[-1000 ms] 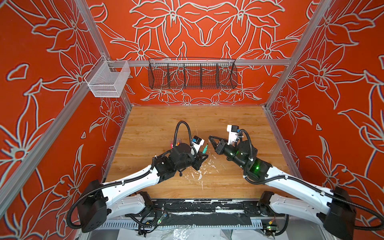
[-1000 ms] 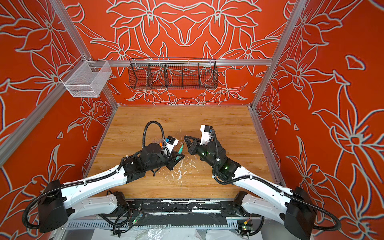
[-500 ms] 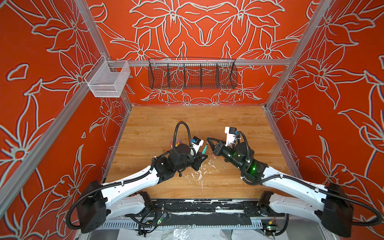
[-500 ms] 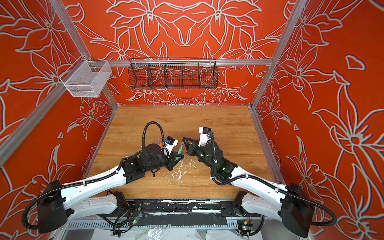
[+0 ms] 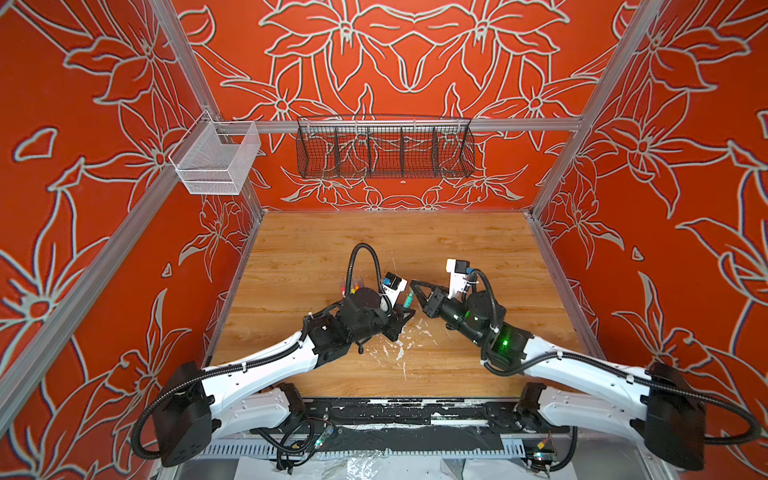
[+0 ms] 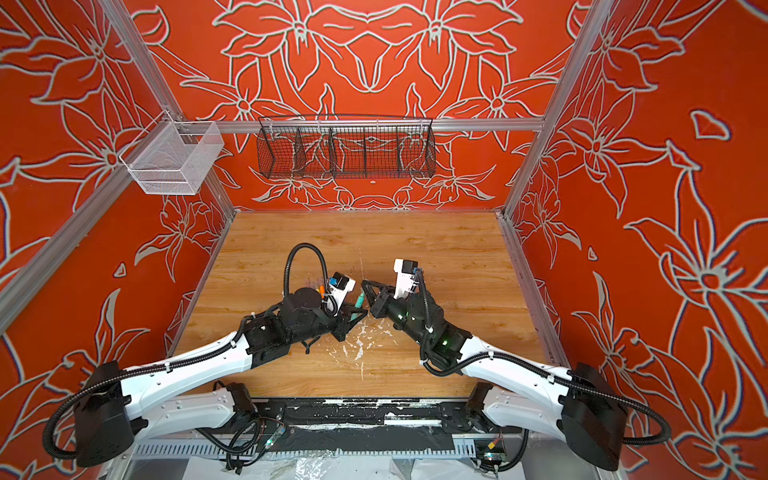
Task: Insert the pens into the pen caps
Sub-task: 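Lower the translucent cap onto the teal marker tip with the right gripper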
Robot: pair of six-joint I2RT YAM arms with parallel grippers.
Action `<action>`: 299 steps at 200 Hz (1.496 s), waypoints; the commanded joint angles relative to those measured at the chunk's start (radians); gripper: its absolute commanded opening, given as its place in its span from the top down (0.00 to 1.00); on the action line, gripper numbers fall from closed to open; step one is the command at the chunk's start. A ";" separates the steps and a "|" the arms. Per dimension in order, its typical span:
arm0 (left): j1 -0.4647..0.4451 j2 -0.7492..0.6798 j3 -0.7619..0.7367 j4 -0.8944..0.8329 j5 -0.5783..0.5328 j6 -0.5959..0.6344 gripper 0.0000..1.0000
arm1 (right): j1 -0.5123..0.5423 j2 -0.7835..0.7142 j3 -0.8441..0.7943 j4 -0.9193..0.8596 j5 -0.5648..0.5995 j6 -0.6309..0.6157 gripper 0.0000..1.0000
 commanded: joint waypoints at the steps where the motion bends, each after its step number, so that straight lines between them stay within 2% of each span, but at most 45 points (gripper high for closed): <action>1: 0.005 -0.018 -0.012 0.037 -0.012 -0.034 1.00 | 0.044 0.007 -0.045 0.064 0.025 0.041 0.95; 33: 0.020 -0.025 -0.041 0.094 0.062 -0.069 1.00 | 0.113 0.042 -0.094 0.164 0.072 0.044 0.95; 65: 0.086 -0.046 -0.076 0.142 0.157 -0.126 1.00 | 0.127 0.051 -0.145 0.246 0.082 0.049 0.95; 103: 0.093 -0.084 -0.088 0.148 0.176 -0.123 1.00 | 0.142 0.073 -0.123 0.249 0.029 0.013 0.95; 145: 0.092 -0.112 -0.101 0.165 0.204 -0.115 1.00 | 0.167 0.161 -0.078 0.293 -0.017 -0.012 0.95; 201: 0.093 -0.112 -0.102 0.159 0.192 -0.108 1.00 | 0.189 0.214 -0.062 0.309 -0.007 -0.021 0.95; 232: 0.093 -0.112 -0.104 0.157 0.186 -0.104 1.00 | 0.190 0.166 -0.091 0.295 0.019 -0.026 0.88; 281: 0.093 -0.112 -0.108 0.159 0.185 -0.089 1.00 | 0.192 0.101 -0.099 0.220 0.056 -0.041 0.64; 299: 0.093 -0.112 -0.108 0.160 0.185 -0.085 1.00 | 0.191 0.071 -0.103 0.178 0.084 -0.042 0.59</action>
